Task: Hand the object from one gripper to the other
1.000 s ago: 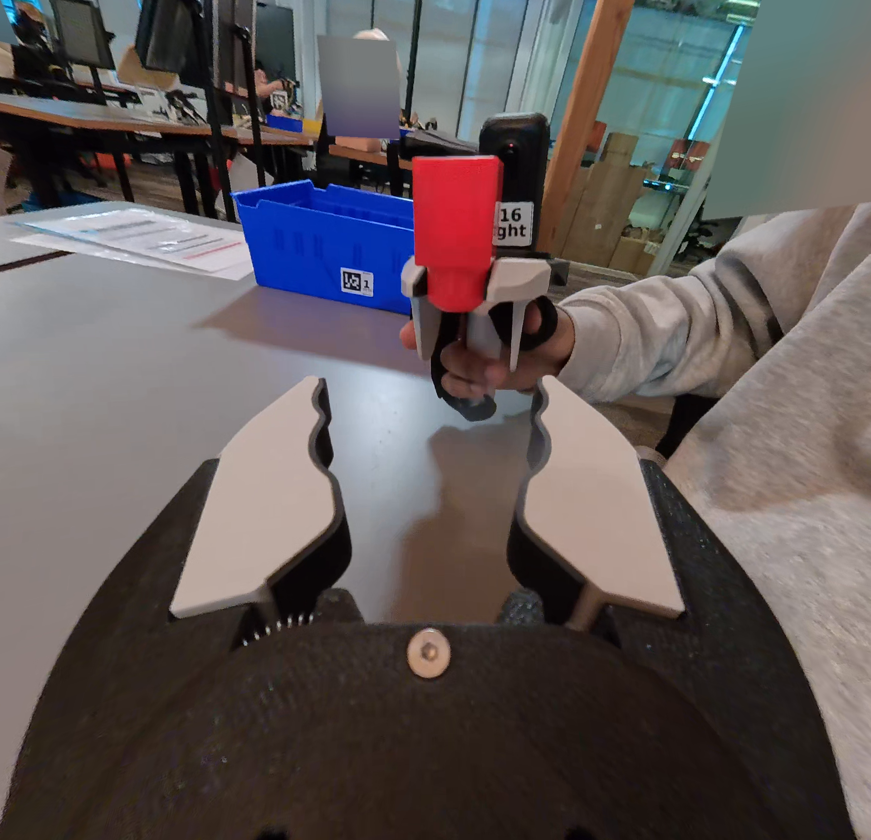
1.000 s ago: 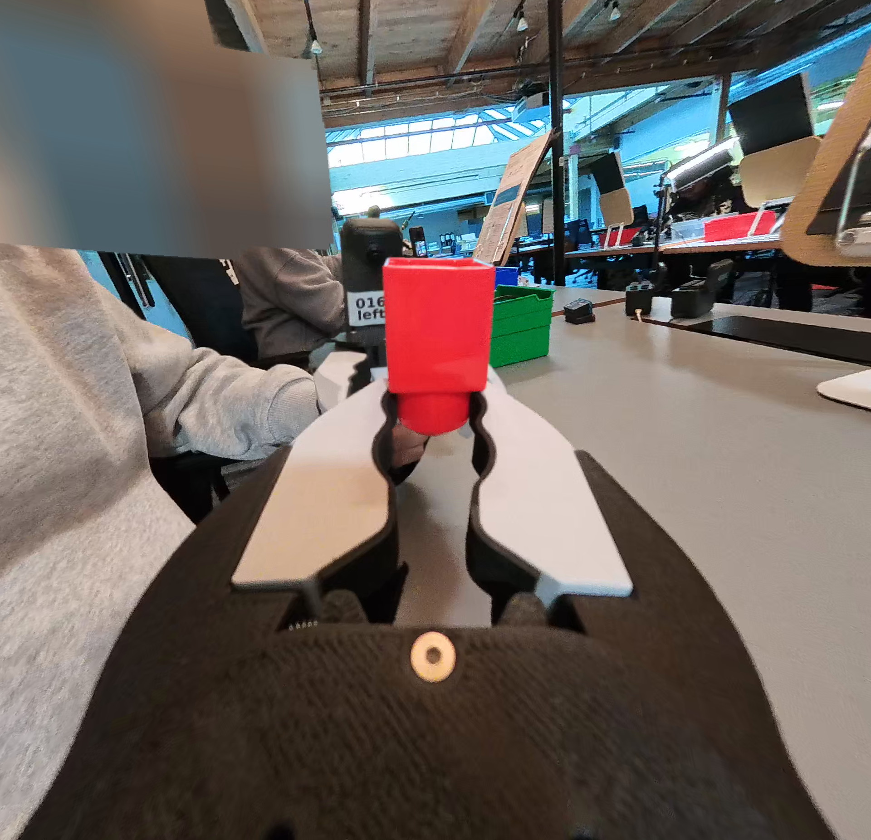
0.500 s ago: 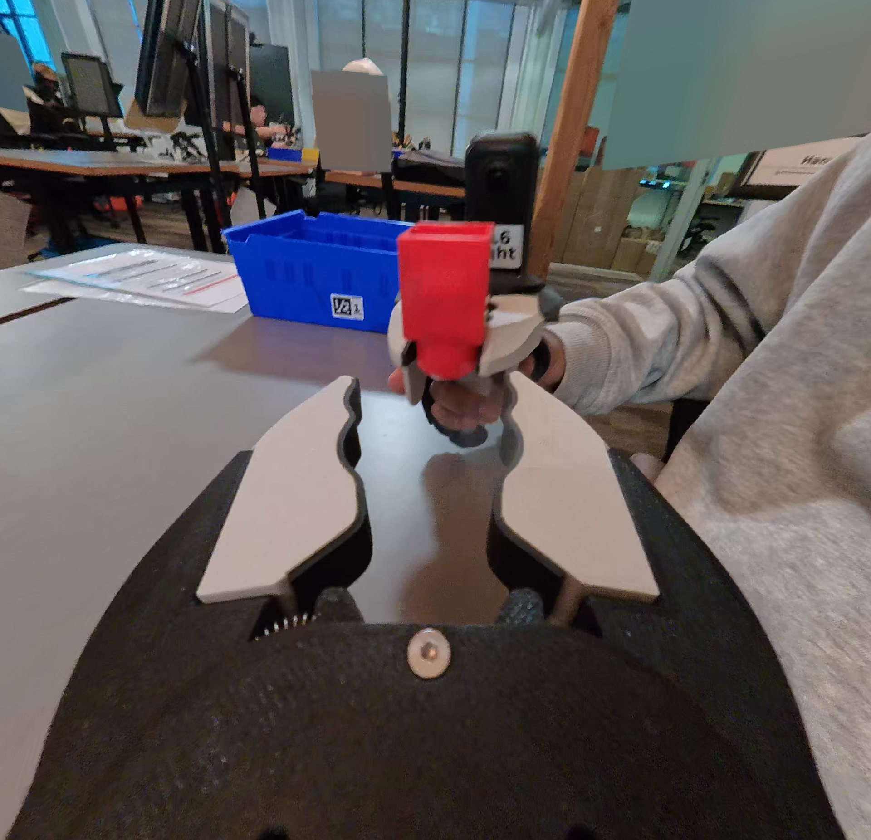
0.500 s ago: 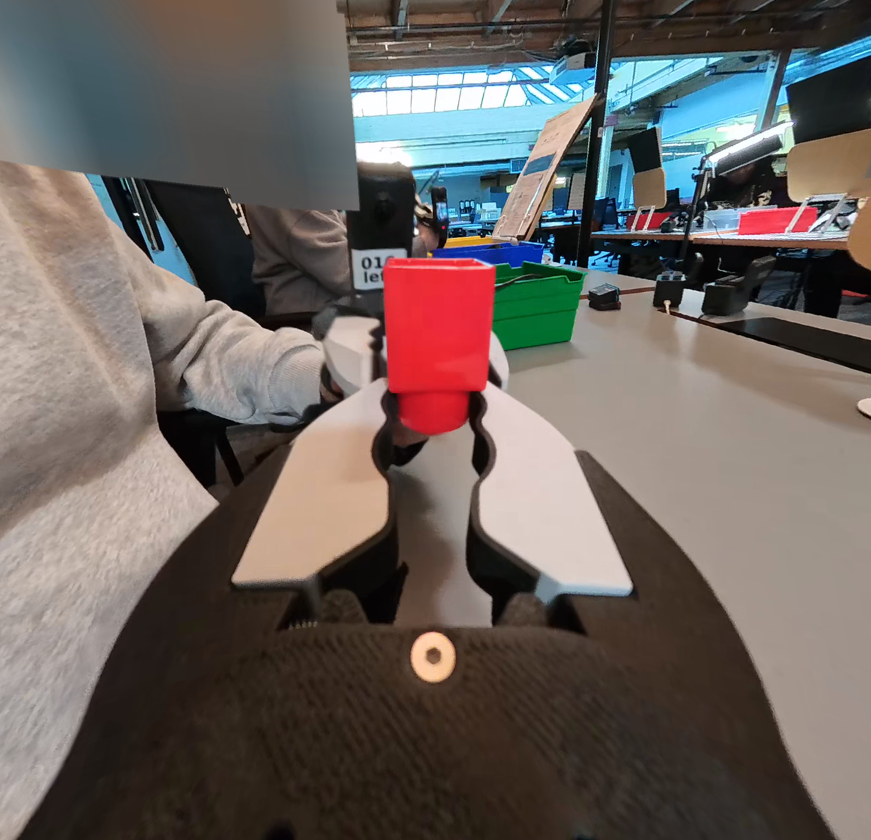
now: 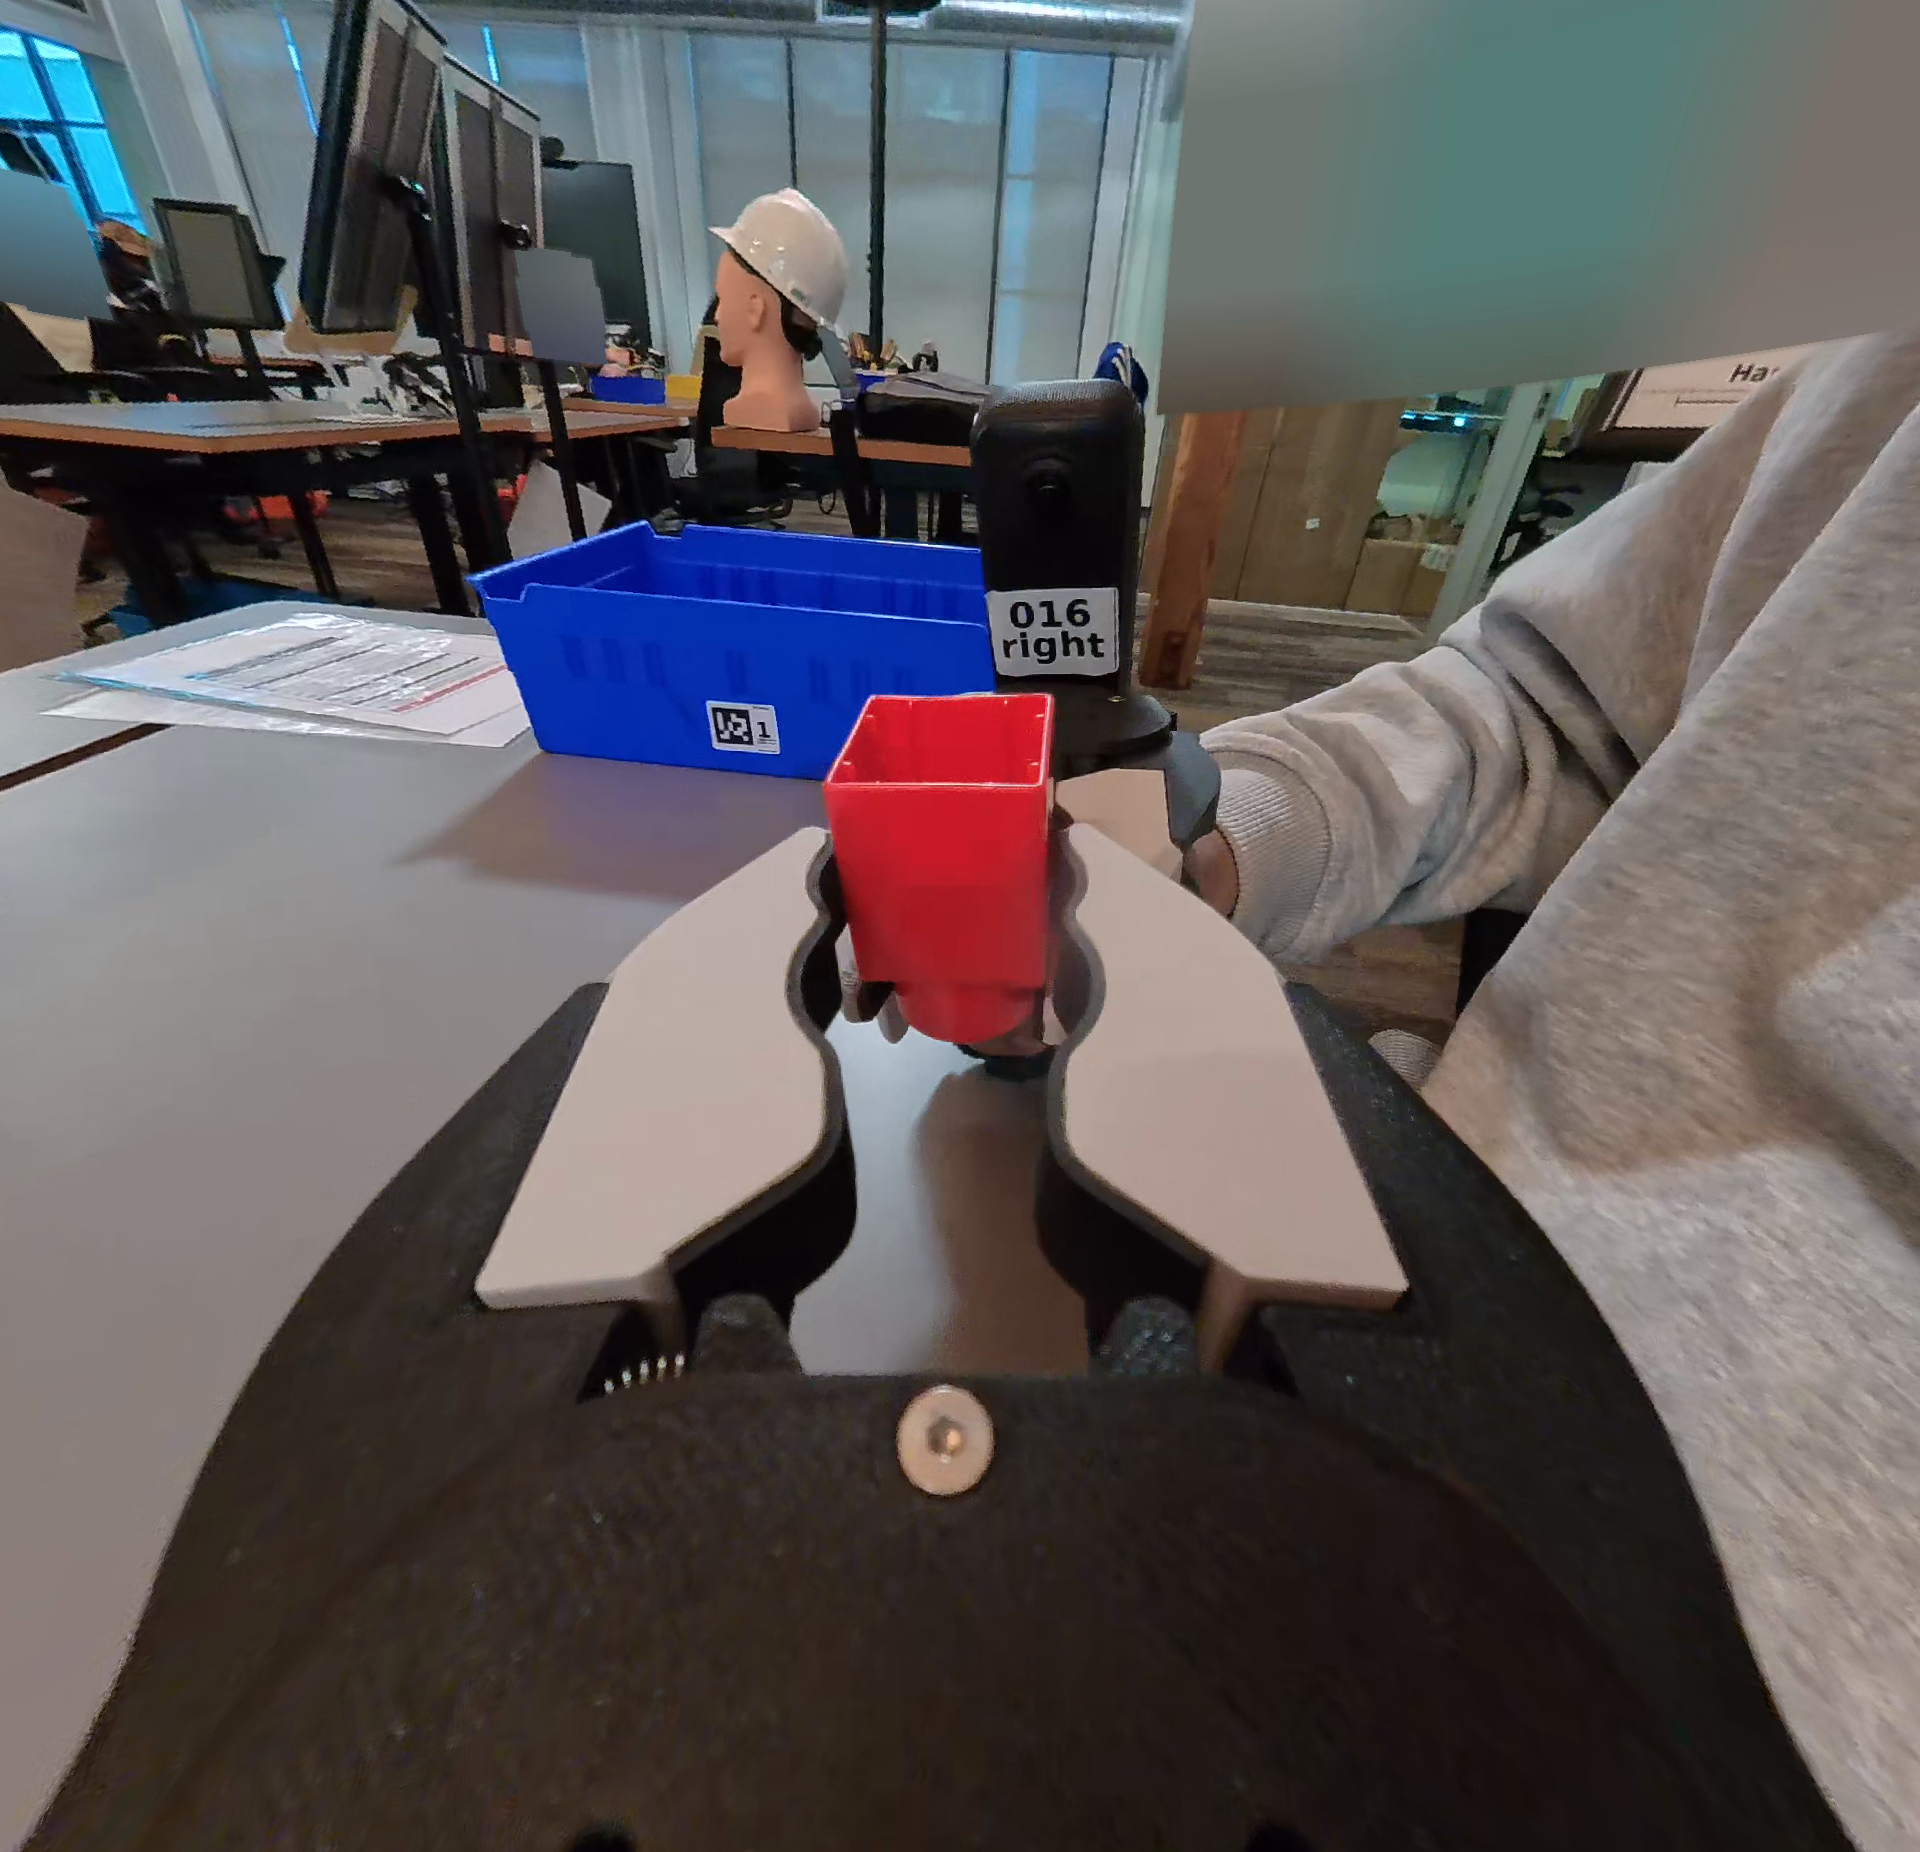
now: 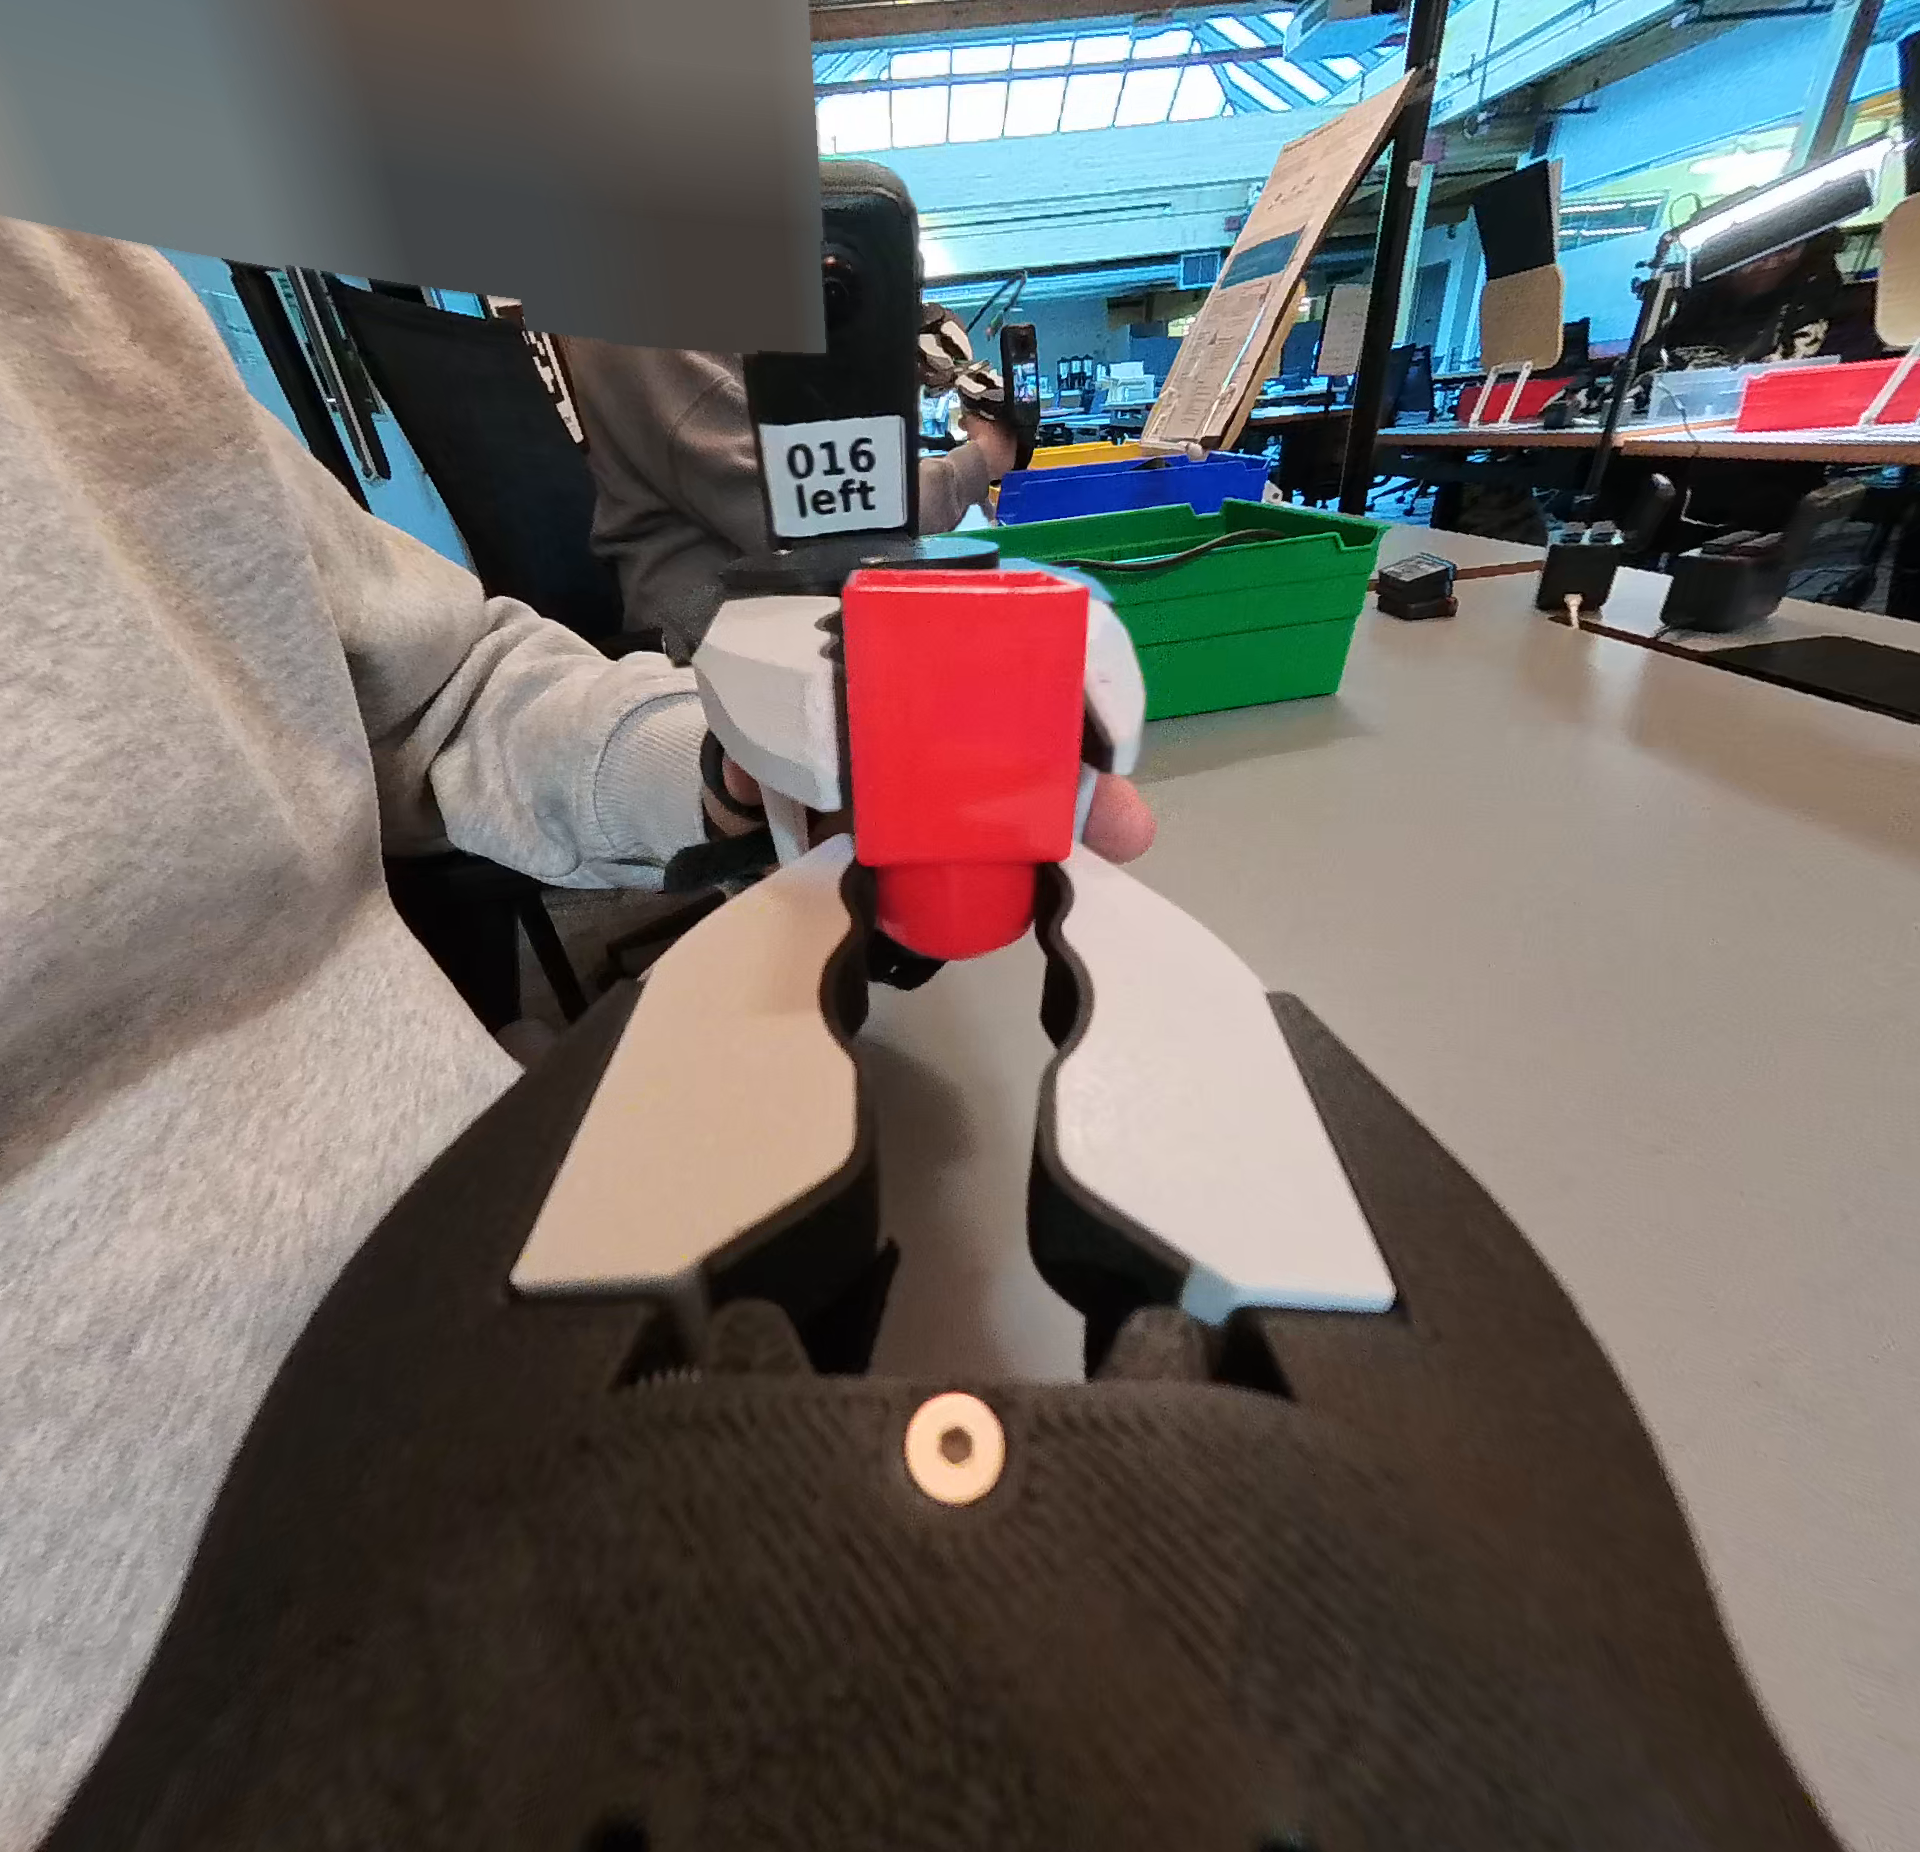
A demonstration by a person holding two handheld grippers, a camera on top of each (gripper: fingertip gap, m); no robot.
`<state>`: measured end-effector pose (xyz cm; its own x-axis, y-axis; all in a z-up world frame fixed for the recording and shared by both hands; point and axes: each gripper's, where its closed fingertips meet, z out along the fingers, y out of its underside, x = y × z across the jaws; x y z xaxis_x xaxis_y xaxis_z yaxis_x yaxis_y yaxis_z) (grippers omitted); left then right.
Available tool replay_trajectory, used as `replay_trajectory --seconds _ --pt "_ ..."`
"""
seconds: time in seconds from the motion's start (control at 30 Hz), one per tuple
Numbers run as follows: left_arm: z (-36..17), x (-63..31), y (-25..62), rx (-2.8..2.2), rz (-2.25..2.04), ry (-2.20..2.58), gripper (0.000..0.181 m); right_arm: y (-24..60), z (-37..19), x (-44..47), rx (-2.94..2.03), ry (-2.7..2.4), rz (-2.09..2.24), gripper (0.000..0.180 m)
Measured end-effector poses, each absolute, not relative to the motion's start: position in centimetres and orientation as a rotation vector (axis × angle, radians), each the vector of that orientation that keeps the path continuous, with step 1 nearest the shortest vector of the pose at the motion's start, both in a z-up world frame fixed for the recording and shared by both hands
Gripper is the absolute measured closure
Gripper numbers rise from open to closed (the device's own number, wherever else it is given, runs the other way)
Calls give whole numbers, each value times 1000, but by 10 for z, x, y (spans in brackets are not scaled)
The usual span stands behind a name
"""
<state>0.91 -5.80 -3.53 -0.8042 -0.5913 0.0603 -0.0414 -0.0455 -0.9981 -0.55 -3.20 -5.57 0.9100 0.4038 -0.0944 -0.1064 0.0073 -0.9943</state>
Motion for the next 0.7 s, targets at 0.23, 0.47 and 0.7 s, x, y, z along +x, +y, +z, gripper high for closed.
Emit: replay_trajectory --seconds 0.23,0.47,0.7 --pt "-32 11 -51 -665 -1896 1821 143 -30 -56 11 -1525 -100 498 119" --pt "-37 12 -47 -690 -1930 1841 143 -38 -46 26 -1452 -4 616 115" --pt "-37 -20 -67 -610 -2347 2049 143 -53 -26 7 -1361 -197 624 114"
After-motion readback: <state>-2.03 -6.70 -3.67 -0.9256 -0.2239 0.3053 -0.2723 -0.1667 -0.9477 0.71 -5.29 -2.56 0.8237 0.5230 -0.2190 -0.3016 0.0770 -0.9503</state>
